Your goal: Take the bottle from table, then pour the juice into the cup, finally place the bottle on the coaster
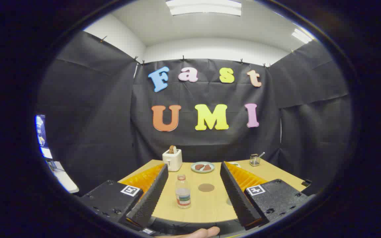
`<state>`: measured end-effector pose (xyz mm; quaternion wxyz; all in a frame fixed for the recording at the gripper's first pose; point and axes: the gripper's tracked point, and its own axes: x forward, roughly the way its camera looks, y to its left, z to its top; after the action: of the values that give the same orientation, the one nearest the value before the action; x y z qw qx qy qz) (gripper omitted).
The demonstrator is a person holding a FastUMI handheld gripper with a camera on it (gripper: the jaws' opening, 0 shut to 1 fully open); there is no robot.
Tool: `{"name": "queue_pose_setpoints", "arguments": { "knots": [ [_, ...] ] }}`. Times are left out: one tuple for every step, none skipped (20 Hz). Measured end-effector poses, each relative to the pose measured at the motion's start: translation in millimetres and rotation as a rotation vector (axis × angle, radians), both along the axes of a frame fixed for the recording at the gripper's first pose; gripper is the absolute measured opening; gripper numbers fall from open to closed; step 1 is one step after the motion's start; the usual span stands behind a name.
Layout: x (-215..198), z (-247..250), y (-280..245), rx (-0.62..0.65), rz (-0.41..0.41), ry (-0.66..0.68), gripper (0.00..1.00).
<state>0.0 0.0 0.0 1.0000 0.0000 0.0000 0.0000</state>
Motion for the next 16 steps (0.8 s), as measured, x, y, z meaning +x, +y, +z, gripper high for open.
{"name": "queue_pose_setpoints", "arguments": {
  "knots": [
    [-0.4, -1.5, 1.4, -0.001, 0.0, 0.001, 1.0],
    [-0.6, -0.8, 3.5, -0.001, 0.003, -0.001, 1.0],
    [-1.4, -0.7, 5.7, -0.001, 0.005, -0.003, 1.0],
    [-0.8, -1.8, 6.6, -0.003, 0.008, -0.001, 1.0],
    [-0.5, -4.0, 8.1, -0.007, 0.009, 0.001, 1.0],
    [-0.1, -4.4, 7.8, -0.01, 0.005, 0.0, 1.0],
    [-0.6, -4.2, 7.9, -0.011, 0.002, -0.005, 1.0],
    [0.3, -5.0, 6.9, -0.012, -0.002, -0.003, 1.0],
    [1.1, -9.4, 7.4, -0.01, -0.003, 0.002, 1.0],
    [1.2, -11.1, 7.7, -0.007, -0.005, 0.003, 1.0],
    [1.5, -12.3, 7.4, -0.004, -0.007, 0.005, 1.0],
    [2.6, -13.7, 7.4, -0.002, -0.007, 0.007, 1.0],
    [2.3, -15.2, 9.4, -0.002, -0.005, 0.006, 1.0],
    [3.1, -15.3, 10.0, -0.002, -0.003, 0.005, 1.0],
    [4.6, -18.0, 11.2, -0.003, 0.0, 0.005, 1.0],
    [5.0, -19.2, 12.9, -0.004, 0.002, 0.002, 1.0]
  ]
}}
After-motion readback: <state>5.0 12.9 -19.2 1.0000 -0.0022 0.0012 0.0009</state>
